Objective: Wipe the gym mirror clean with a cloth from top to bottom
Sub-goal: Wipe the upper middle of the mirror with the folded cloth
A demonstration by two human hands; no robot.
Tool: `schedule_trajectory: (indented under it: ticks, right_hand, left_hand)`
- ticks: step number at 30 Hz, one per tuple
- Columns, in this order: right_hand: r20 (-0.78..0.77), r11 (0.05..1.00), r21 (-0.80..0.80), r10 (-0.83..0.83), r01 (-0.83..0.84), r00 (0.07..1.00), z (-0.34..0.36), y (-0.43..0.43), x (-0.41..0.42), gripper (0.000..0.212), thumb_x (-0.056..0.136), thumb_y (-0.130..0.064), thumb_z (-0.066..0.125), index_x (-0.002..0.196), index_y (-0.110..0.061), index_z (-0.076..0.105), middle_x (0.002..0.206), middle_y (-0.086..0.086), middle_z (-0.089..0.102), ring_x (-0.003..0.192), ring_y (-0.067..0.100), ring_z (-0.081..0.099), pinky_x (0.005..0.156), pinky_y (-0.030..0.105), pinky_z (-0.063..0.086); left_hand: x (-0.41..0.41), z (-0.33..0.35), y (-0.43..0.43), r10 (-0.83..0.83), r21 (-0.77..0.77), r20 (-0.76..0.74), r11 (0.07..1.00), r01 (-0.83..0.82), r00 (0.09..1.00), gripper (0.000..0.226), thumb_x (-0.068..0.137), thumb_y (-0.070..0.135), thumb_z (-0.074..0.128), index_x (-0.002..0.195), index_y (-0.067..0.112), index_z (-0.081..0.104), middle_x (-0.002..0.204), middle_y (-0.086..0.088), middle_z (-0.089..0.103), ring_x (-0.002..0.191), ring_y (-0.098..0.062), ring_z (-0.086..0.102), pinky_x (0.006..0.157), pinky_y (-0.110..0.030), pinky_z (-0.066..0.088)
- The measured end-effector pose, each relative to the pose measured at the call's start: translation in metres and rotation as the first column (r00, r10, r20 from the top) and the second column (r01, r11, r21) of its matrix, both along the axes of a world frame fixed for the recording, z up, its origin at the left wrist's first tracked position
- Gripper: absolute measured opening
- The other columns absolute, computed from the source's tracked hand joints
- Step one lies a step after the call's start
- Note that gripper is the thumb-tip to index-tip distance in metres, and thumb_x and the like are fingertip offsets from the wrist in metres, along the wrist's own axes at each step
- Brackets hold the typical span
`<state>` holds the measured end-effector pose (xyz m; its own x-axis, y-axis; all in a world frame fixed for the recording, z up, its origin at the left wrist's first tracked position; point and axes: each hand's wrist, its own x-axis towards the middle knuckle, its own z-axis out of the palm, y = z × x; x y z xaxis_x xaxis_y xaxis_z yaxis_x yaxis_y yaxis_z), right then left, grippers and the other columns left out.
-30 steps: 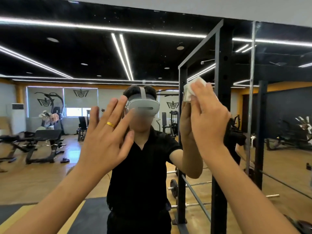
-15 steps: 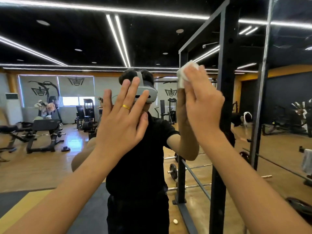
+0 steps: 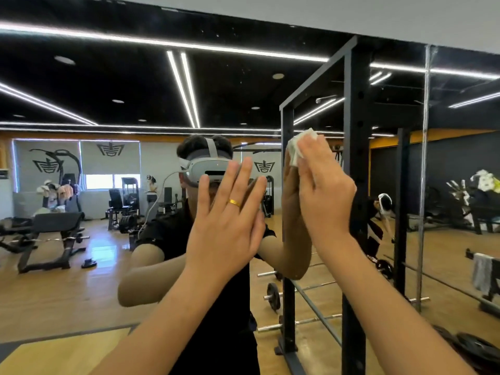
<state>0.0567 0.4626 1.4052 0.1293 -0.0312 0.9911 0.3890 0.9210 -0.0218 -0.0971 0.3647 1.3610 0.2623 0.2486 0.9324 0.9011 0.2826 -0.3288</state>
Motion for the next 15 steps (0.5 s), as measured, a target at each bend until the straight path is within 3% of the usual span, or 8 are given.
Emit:
schedule_trajectory:
  ticks: [3,6,7,8,10,12,15]
  right_hand:
    - [0.083,0.998,0.011,-0.068,0.067,0.994,0.004,0.007,0.015,0.041,0.103,-0.004,0.06,0.144,-0.01,0.058,0.148,0.011,0.057,0.134,0.02,0.057,0.112,0.029,0.047]
    - [0.007,0.989,-0.111,-0.1,0.101,0.995,0.015,0.008,0.026,0.036,0.108,-0.014,0.053,0.144,-0.017,0.057,0.146,0.012,0.059,0.131,0.02,0.059,0.11,0.035,0.051]
    - [-0.06,0.985,-0.144,-0.1,0.09,0.993,0.02,0.005,0.027,0.035,0.109,-0.015,0.051,0.143,-0.017,0.058,0.145,0.013,0.059,0.133,0.021,0.057,0.111,0.033,0.049]
    - [-0.131,0.985,-0.159,-0.094,0.073,0.987,0.024,0.002,0.025,0.033,0.108,-0.014,0.051,0.141,-0.015,0.06,0.142,0.014,0.061,0.13,0.016,0.057,0.11,0.023,0.046]
    - [-0.22,0.986,-0.161,-0.068,0.032,0.973,0.03,-0.006,0.013,0.029,0.108,-0.015,0.051,0.134,-0.014,0.064,0.128,0.01,0.067,0.114,0.004,0.06,0.097,0.01,0.048]
    - [-0.156,0.995,-0.096,-0.045,0.03,0.987,0.028,-0.015,-0.007,0.027,0.108,-0.015,0.052,0.131,-0.012,0.065,0.116,0.005,0.07,0.101,0.004,0.065,0.088,0.023,0.057]
    - [0.046,0.995,0.089,-0.054,0.05,0.997,0.017,-0.015,-0.025,0.035,0.103,-0.005,0.056,0.138,-0.004,0.061,0.139,0.013,0.063,0.133,0.024,0.059,0.112,0.035,0.048]
  left_hand:
    - [-0.001,-0.001,-0.001,0.008,-0.006,-0.004,1.0,-0.008,1.0,0.057,0.107,0.037,0.036,0.16,0.018,0.032,0.171,-0.011,0.013,0.159,-0.027,0.01,0.126,-0.059,0.008]
    - [-0.001,-0.001,-0.001,-0.001,-0.01,-0.002,1.0,0.001,1.0,0.057,0.107,0.038,0.034,0.16,0.018,0.033,0.171,-0.012,0.013,0.159,-0.027,0.009,0.125,-0.06,0.011]
    - [-0.001,-0.001,-0.001,-0.006,-0.01,-0.002,1.0,0.006,1.0,0.057,0.108,0.038,0.031,0.16,0.018,0.033,0.171,-0.012,0.013,0.159,-0.027,0.01,0.125,-0.06,0.013]
    - [-0.002,-0.002,-0.001,-0.011,-0.008,-0.003,1.0,0.011,1.0,0.056,0.108,0.038,0.029,0.16,0.018,0.033,0.171,-0.012,0.014,0.159,-0.028,0.01,0.125,-0.061,0.014]
    - [-0.002,-0.002,0.0,-0.019,-0.008,-0.003,1.0,0.019,1.0,0.056,0.108,0.038,0.027,0.16,0.018,0.035,0.171,-0.012,0.015,0.159,-0.028,0.011,0.124,-0.061,0.015]
    - [-0.002,-0.001,0.0,-0.027,-0.004,-0.005,1.0,0.027,1.0,0.055,0.108,0.037,0.027,0.159,0.018,0.036,0.17,-0.012,0.017,0.158,-0.028,0.012,0.125,-0.061,0.014]
    - [-0.003,-0.001,0.0,-0.025,-0.003,-0.006,1.0,0.025,1.0,0.055,0.108,0.037,0.031,0.159,0.018,0.036,0.17,-0.011,0.018,0.158,-0.027,0.013,0.125,-0.059,0.014]
